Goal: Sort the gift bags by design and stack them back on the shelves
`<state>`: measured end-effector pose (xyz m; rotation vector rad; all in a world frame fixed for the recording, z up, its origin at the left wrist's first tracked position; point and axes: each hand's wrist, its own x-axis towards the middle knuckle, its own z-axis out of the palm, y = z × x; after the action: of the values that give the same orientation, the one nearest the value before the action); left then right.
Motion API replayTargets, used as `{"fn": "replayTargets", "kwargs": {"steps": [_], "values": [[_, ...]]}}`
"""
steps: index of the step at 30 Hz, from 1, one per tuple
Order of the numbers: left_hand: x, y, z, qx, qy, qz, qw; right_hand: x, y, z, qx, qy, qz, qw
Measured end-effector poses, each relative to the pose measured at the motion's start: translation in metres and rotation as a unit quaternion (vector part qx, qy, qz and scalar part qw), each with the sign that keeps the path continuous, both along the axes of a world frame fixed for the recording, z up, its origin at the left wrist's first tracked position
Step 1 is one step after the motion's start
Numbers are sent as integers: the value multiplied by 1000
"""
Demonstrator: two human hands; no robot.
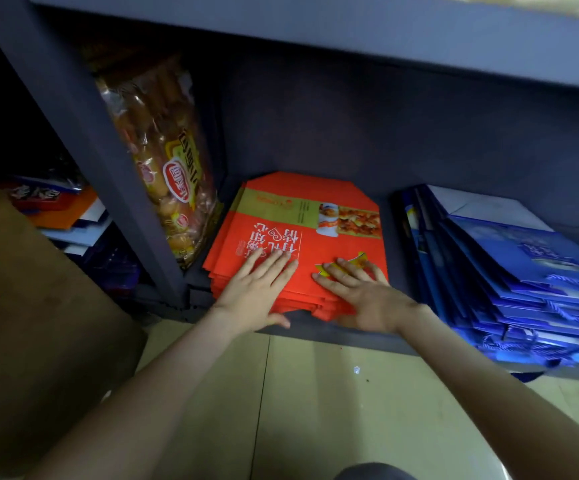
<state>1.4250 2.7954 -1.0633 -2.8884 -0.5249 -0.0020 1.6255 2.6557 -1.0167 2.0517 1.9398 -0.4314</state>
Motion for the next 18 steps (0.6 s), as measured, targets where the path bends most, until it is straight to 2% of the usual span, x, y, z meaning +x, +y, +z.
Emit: {"fn": "replayTargets", "kwargs": {"steps": [2, 4, 11, 18], "values": [[-1, -2, -10, 40, 28, 15, 999, -16, -3, -11, 71, -34, -1, 997], [0, -4, -18, 65, 6, 15, 998, -28, -7, -26, 159, -81, 2, 984], [-1, 4, -6, 80, -106, -9, 991, -21, -2, -43, 297, -99, -38, 949], [6, 20, 14, 149, -227, -34, 962, -2, 10, -14, 392, -138, -1, 910]]}}
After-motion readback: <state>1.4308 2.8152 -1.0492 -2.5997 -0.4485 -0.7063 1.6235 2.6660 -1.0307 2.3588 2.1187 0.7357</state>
